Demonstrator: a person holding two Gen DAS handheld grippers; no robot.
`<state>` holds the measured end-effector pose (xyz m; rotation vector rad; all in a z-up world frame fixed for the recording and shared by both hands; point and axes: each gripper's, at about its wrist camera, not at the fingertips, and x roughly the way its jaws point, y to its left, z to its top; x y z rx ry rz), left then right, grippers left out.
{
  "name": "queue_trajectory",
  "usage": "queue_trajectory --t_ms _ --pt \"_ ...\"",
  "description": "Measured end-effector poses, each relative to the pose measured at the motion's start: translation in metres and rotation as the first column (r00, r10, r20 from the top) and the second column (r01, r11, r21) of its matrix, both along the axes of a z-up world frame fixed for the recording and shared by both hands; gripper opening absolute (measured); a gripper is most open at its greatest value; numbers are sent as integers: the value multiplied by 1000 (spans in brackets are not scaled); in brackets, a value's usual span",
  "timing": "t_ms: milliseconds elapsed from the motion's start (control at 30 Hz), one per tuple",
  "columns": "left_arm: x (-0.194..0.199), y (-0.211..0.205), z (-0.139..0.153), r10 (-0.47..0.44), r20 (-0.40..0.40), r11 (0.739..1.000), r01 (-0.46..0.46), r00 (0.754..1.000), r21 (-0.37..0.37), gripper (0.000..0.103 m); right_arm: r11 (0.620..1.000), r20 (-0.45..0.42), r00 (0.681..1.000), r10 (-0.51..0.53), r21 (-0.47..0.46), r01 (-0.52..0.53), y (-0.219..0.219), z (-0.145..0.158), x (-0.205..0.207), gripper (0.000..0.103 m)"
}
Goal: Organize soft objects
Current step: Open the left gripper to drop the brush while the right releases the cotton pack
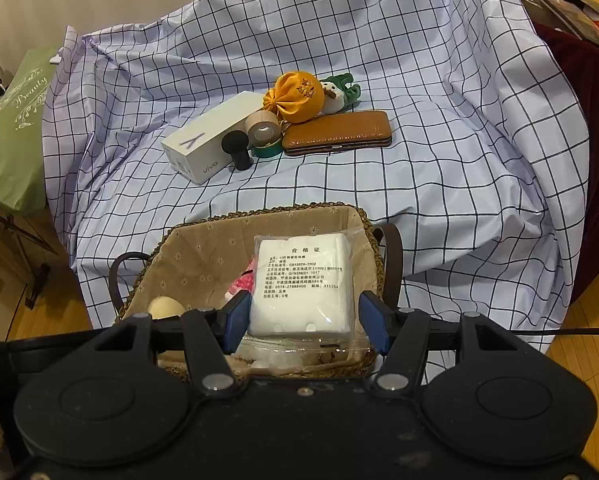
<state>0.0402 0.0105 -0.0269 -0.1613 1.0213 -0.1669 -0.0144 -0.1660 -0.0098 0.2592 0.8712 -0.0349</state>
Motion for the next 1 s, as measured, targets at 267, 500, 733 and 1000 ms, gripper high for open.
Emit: queue_trajectory --t_ms 267,500,733,1000 --pt "-3 -1 2 1 16 1000 -2 1000 12 62 1000 -11 1000 4 1 -4 1 -2 0 59" --pt "-6 -2 3 1 28 1000 -2 1000 17 63 1000 -21 1000 1 8 -1 1 -4 1 59" --pt "-7 -2 4 0 33 1000 -1 999 19 63 1000 -22 1000 6 6 -6 2 -4 0 60" --pt "-9 -3 5 -2 37 1000 1 999 22 63 1000 -26 1000 7 6 -7 2 -5 0 60"
